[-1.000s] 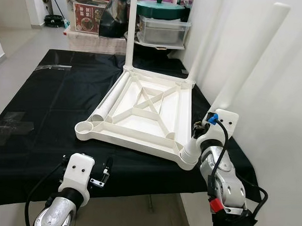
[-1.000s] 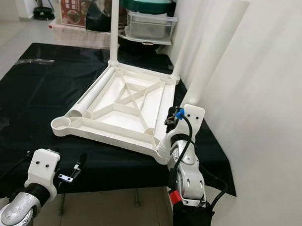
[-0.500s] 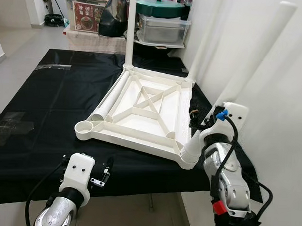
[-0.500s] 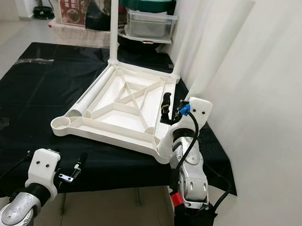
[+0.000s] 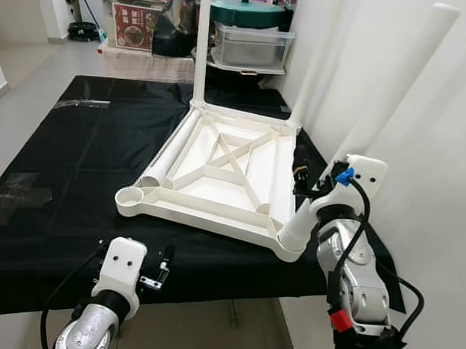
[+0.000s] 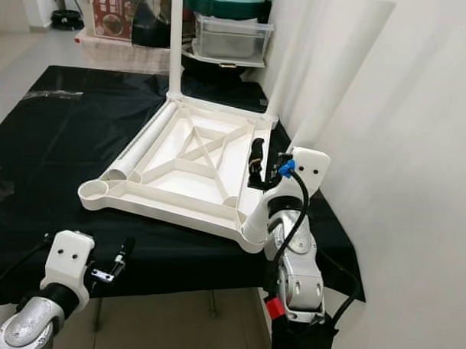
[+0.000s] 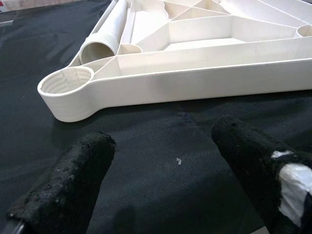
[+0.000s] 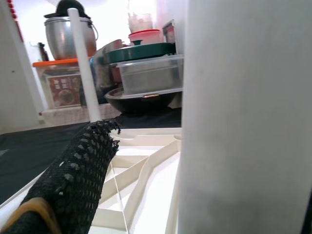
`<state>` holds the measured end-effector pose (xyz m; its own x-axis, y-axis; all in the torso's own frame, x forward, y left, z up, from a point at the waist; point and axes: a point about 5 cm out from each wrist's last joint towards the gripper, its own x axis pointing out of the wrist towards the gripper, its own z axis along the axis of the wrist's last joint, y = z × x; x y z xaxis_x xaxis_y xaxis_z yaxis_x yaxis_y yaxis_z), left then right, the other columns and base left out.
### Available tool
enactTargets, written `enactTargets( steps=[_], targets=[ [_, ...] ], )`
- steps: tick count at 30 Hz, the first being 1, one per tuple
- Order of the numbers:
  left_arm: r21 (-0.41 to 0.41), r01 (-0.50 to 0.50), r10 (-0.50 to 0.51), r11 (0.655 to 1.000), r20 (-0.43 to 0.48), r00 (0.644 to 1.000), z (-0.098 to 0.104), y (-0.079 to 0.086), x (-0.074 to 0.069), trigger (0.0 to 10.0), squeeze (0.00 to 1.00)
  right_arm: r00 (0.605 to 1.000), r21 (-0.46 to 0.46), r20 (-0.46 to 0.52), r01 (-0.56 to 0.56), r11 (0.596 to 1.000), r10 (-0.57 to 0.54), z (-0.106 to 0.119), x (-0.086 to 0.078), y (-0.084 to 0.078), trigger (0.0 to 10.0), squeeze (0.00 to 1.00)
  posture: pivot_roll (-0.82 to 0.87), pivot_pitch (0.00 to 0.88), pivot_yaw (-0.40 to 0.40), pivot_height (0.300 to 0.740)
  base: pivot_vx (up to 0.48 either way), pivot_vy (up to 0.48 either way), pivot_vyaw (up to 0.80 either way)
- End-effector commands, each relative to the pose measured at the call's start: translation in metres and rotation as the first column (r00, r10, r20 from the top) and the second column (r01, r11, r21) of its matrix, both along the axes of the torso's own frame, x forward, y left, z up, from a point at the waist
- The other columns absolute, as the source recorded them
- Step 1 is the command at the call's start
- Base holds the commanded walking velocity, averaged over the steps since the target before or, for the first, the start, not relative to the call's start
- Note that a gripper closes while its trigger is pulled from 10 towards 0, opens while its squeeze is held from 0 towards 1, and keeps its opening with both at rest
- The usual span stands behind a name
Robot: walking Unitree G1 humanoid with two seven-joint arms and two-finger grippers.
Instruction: Building children table
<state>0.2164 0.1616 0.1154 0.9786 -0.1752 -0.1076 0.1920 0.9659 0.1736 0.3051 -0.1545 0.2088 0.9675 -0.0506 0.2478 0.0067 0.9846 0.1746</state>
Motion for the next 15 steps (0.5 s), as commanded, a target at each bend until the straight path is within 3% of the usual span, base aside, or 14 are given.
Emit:
enactTargets(
  steps=[1,2,15],
  targets=[
    [-0.006,0.015,-0.015,1.0,-0.001,1.0,-0.002,-0.004,0.001,10.0,0.0,1.0,0.003,0.024,-0.013,1.0,0.013,0.004,0.001,-0.004,10.0,0.36,0.03,0.0,-0.117,0.74,0.0,0.0,0.0],
    [-0.006,0.015,-0.015,1.0,-0.001,1.0,-0.002,-0.004,0.001,10.0,0.0,0.999,0.0,0.026,-0.019,1.0,0.019,0.005,0.002,-0.005,10.0,0.0,0.03,0.0,-0.115,0.74,0.0,0.0,0.0],
    [-0.005,0.02,-0.02,1.0,-0.003,1.0,-0.002,-0.004,0.0,10.0,0.0,0.965,-0.058,0.045,-0.257,0.965,0.26,0.015,0.004,-0.009,10.0,0.0,0.03,0.0,-0.11,0.74,0.0,0.0,0.0]
  ],
)
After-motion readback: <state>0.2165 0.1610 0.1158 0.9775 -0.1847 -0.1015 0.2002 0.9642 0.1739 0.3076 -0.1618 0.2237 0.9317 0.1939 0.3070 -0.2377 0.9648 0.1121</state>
